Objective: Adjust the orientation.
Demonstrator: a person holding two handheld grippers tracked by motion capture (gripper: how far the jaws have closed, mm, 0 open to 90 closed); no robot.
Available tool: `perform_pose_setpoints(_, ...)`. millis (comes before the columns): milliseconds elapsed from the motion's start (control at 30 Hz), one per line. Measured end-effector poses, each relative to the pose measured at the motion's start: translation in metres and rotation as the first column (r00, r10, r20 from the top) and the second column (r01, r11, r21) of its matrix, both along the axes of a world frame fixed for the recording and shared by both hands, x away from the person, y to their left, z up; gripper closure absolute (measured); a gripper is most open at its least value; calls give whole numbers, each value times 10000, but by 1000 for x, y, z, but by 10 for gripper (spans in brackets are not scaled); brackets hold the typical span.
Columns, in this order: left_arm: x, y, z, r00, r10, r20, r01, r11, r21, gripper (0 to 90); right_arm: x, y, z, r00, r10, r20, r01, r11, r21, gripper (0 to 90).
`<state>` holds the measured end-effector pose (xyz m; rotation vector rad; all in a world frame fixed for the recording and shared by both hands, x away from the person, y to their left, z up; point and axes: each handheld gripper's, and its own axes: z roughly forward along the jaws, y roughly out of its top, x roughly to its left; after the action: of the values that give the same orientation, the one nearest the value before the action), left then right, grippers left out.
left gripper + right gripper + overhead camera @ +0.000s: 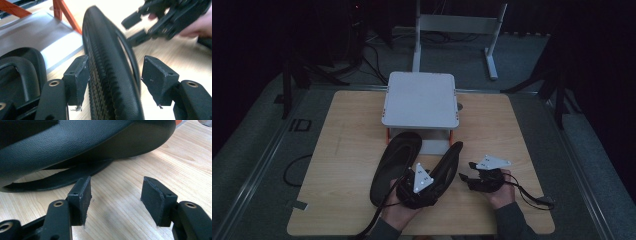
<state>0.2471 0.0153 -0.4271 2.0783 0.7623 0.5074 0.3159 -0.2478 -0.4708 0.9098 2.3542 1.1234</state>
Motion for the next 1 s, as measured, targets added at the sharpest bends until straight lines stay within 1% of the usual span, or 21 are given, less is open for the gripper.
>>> perform_pose_setpoints(67, 3, -1, -6, 9999, 83, -129, -82, 9999, 105, 393, 0, 0, 0, 10000, -5, 22, 5, 10000, -35, 404)
perform_pose_setpoints(100, 4, 0, -8, 9998, 129, -170, -126, 9998, 155, 413, 0, -1, 1, 10000, -9, 46, 10, 10000, -62, 404)
perform_pose_setpoints(167, 6, 4, -10, 9995, 187, -256, -185, 9998, 97, 449, 0, -2, 1, 10000, -32, 61, 32, 10000, -68, 404)
perform_pose_setpoints(200, 6, 6, -10, 9993, 305, -233, -302, 9994, 152, 513, 1, -3, 1, 10000, -66, 74, 66, 10000, -58, 404)
perform_pose_setpoints(233, 8, 10, -10, 9981, 583, -200, -574, 9976, 392, 582, 1, -3, 1, 9999, -74, 100, 74, 10000, -57, 404)
perform_pose_setpoints(267, 10, 12, -10, 9972, 709, -244, -698, 9966, 430, 615, 1, -4, 2, 9999, -108, 84, 109, 9999, -33, 404)
perform_pose_setpoints(333, 15, 21, -11, 9940, 1028, -374, -1021, 9946, 207, 674, 1, -5, 2, 9999, -121, 122, 122, 9999, -41, 404)
perform_pose_setpoints(367, 17, 25, -11, 9935, 1011, -517, -1011, 9949, 29, 678, 1, -5, 2, 9998, -132, 143, 133, 9999, -41, 404)
perform_pose_setpoints(500, 21, 32, -11, 9934, 800, -828, -834, 9958, -390, 686, 0, -8, 5, 9992, -316, 257, 316, 9995, 13, 404)
perform_pose_setpoints(533, 21, 32, -11, 9940, 678, -853, -712, 9967, -378, 688, 0, -12, 8, 9982, -415, 439, 413, 9991, 51, 404)
perform_pose_setpoints(600, 20, 30, -10, 9958, 380, -832, -422, 9979, -496, 688, 0, -15, 9, 9973, -547, 493, 542, 9985, 109, 404)
perform_pose_setpoints(633, 19, 28, -9, 9961, 75, -882, -128, 9982, -590, 688, 0, -21, 12, 9952, -722, 665, 712, 9973, 180, 404)
perform_pose_setpoints(667, 19, 26, -9, 9952, -223, -951, 161, 9978, -648, 688, 0, -21, 12, 9952, -722, 665, 712, 9973, 180, 404)
perform_pose_setpoints(733, 19, 23, -10, 9907, -718, -1156, 613, 9939, -921, 689, -1, -26, 16, 9927, -907, 798, 882, 9955, 334, 403)
perform_pose_setpoints(767, 20, 22, -11, 9858, -1088, -1278, 962, 9903, -1003, 688, -2, -32, 19, 9900, -1041, 952, 1001, 9939, 458, 399)
perform_pose_setpoints(800, 21, 21, -12, 9828, -1290, -1323, 1156, 9878, -1042, 688, -3, -35, 21, 9885, -1101, 1041, 1051, 9931, 520, 399)
perform_pose_setpoints(833, 22, 20, -13, 9818, -1375, -1308, 1241, 9866, -1060, 687, -4, -37, 23, 9875, -1168, 1060, 1107, 9919, 616, 399)
perform_pose_setpoints(867, 23, 21, -15, 9812, -1403, -1323, 1274, 9867, -1010, 687, -4, -37, 23, 9875, -1168, 1060, 1107, 9919, 616, 399)
perform_pose_setpoints(933, 27, 23, -16, 9870, -1141, -1130, 1045, 9906, -881, 687, -3, -40, 24, 9869, -1197, 1079, 1123, 9910, 722, 397)
perform_pose_setpoints(967, 30, 24, -17, 9952, -584, -781, 559, 9978, -346, 687, -3, -39, 23, 9877, -1176, 1032, 1109, 9915, 685, 397)
perform_pose_setpoints(1000, 30, 24, -17, 9952, -584, -781, 559, 9978, -346, 669, -3, -39, 23, 9877, -1176, 1032, 1109, 9915, 685, 397)
